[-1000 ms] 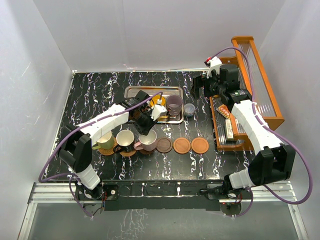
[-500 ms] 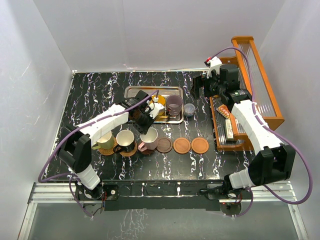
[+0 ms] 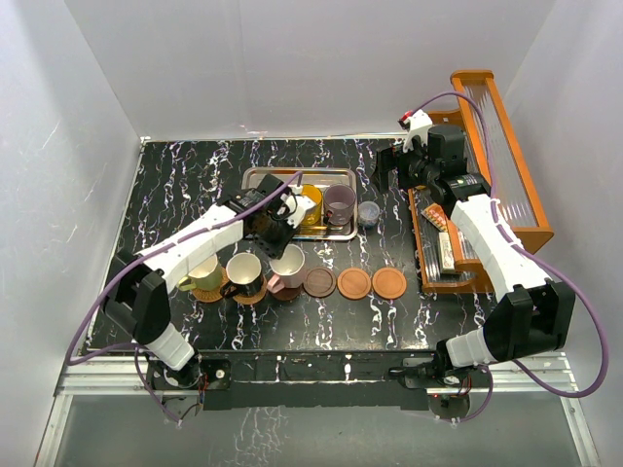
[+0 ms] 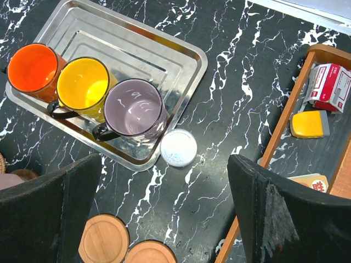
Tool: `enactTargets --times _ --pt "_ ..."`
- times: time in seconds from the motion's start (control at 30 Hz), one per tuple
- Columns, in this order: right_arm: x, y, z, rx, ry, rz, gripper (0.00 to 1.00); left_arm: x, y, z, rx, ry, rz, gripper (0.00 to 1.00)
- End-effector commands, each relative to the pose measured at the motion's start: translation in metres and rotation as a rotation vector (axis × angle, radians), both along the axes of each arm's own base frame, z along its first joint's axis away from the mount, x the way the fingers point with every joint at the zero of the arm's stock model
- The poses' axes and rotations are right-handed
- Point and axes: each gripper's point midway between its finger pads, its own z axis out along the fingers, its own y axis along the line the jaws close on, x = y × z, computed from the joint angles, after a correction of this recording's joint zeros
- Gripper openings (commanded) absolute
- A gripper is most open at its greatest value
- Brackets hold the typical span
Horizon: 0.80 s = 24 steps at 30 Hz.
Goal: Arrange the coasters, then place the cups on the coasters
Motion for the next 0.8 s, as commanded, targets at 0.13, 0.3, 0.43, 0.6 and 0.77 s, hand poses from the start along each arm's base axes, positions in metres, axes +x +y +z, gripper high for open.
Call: enactTargets --times 0.13,0.3,0.43,0.6,0.77 --pt "0.011 -0.003 0.023 -0.003 -0.076 -0.016 0.98 -0.009 0.009 0.024 -0.025 -0.053 0.031 0.00" --pt "0.011 -0.003 0.023 -0.006 -0.074 -0.017 0.98 -0.015 0.010 0.015 -0.022 -0.026 0.031 0.00" --pt "0.011 -0.004 0.023 -0.006 -0.076 -0.020 0.98 -0.016 0.012 0.011 -0.014 -0.019 0.038 0.01" --pt "0.011 -0.003 0.024 -0.005 -0.075 -0.018 0.98 -0.016 0.013 0.003 -0.001 -0.005 0.039 0.02" --pt "0.009 -0.004 0.027 -0.005 -0.083 -0.017 0.98 -0.016 0.013 -0.001 0.005 0.002 0.039 0.07"
